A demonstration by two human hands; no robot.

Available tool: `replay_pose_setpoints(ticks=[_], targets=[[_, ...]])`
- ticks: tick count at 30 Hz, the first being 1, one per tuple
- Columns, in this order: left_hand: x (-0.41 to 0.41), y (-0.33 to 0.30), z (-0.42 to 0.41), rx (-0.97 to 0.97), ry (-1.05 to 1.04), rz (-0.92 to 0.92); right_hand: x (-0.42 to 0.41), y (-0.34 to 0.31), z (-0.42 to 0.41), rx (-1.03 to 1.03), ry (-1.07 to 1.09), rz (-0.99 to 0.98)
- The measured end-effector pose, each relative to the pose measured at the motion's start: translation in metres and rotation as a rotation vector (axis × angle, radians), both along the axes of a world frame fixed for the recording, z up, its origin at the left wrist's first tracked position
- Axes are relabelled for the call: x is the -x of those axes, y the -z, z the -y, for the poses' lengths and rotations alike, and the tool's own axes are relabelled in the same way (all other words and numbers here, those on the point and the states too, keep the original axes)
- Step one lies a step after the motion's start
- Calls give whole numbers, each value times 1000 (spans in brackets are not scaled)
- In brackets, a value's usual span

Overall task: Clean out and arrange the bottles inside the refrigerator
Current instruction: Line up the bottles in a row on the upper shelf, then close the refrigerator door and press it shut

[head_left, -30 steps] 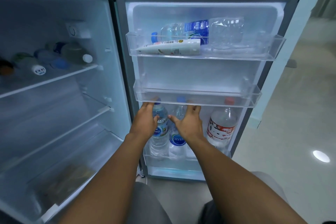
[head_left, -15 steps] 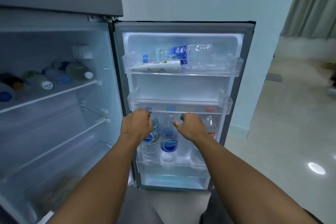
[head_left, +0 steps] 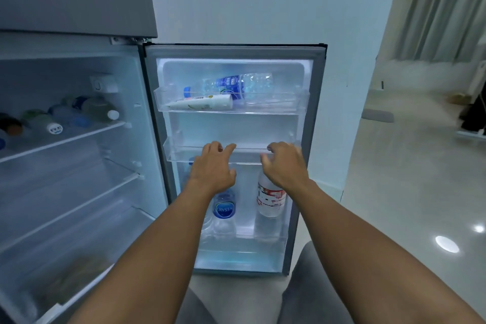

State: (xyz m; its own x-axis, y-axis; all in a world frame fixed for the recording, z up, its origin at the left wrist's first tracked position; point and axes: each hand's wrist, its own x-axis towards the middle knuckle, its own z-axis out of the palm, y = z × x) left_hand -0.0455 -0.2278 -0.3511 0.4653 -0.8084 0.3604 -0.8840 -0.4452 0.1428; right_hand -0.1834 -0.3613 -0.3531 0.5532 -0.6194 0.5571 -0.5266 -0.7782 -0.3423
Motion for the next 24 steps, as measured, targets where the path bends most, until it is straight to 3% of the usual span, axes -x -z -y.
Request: replay_pose_setpoints(ticks=[4, 6, 11, 14, 17, 24], targets=[[9, -3, 0, 18, -64, -38, 21, 5, 5, -35, -85, 269], [14, -5, -2, 35, -109, -71, 30, 0, 8, -52, -49, 420], [39, -4, -17, 94, -210, -140, 63, -11, 15, -78, 116, 574], [57, -6, -29, 121, -262, -132, 76, -12, 18, -284, 68, 517], [85, -6, -37, 207, -276, -173, 88, -5, 13, -534, -143, 437], [174, 5, -67, 454, -191, -113, 114, 4, -41, -464, -396, 448]])
